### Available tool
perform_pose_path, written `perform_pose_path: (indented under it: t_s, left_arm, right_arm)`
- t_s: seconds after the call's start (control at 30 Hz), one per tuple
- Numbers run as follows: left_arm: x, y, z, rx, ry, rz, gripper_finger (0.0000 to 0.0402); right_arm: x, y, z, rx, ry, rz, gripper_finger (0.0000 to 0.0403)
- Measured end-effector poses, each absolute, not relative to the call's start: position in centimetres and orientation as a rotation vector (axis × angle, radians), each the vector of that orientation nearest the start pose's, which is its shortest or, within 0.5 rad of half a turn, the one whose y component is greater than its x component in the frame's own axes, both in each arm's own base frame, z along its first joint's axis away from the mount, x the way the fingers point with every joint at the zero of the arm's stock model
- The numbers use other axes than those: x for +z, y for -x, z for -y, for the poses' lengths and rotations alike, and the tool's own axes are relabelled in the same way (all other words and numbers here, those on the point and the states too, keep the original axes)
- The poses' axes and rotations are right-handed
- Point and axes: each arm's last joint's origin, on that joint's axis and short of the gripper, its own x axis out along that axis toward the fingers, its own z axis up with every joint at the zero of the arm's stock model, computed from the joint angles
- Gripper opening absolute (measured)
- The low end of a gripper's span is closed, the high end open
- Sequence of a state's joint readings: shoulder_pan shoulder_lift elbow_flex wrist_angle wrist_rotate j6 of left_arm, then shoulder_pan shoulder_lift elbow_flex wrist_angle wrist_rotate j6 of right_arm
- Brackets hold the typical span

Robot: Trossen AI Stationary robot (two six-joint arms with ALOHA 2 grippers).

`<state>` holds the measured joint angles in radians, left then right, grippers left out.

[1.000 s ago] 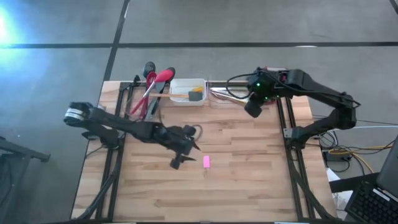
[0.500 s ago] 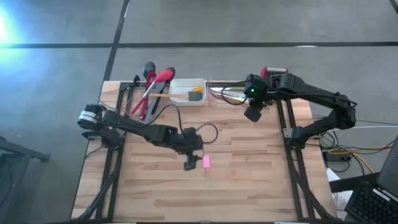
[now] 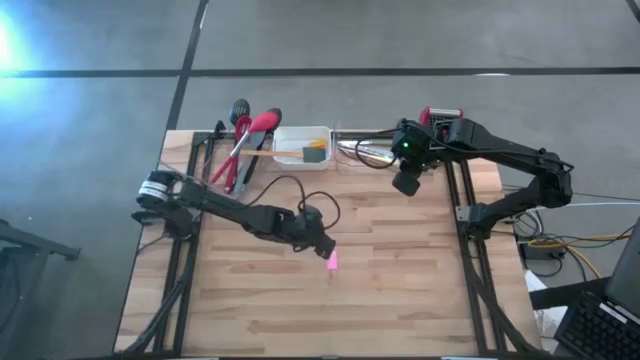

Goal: Pick & Place Kitchen Items
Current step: Put the pink spatula into the white bin

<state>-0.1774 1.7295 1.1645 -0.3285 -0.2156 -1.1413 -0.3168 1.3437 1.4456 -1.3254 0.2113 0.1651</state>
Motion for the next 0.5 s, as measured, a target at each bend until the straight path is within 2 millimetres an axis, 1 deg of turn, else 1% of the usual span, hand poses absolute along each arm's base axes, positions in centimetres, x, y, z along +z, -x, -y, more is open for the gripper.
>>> perform_pose_path:
  t_s: [0.13, 0.2, 0.33, 0.5]
  left_arm:
    - [19.0, -36.7, 6.4, 0.483, 0.974, -0.785, 0.0191]
    - [18.5, -37.3, 6.8, 0.466, 0.994, -0.811, 0.0184]
    - [18.5, -38.6, 7.3, 0.462, 1.002, -0.847, 0.0173]
    - [18.4, -39.4, 7.6, 0.567, 0.929, -0.999, 0.0165]
  right_arm:
    - [35.5, -21.8, 7.8, -0.540, -0.175, -1.204, 0.0084]
    - [35.5, -21.7, 7.8, -0.528, -0.158, -1.210, 0.0082]
    - [35.5, -21.7, 7.8, -0.518, -0.144, -1.215, 0.0085]
    - [35.5, -21.7, 7.8, -0.518, -0.144, -1.215, 0.0094]
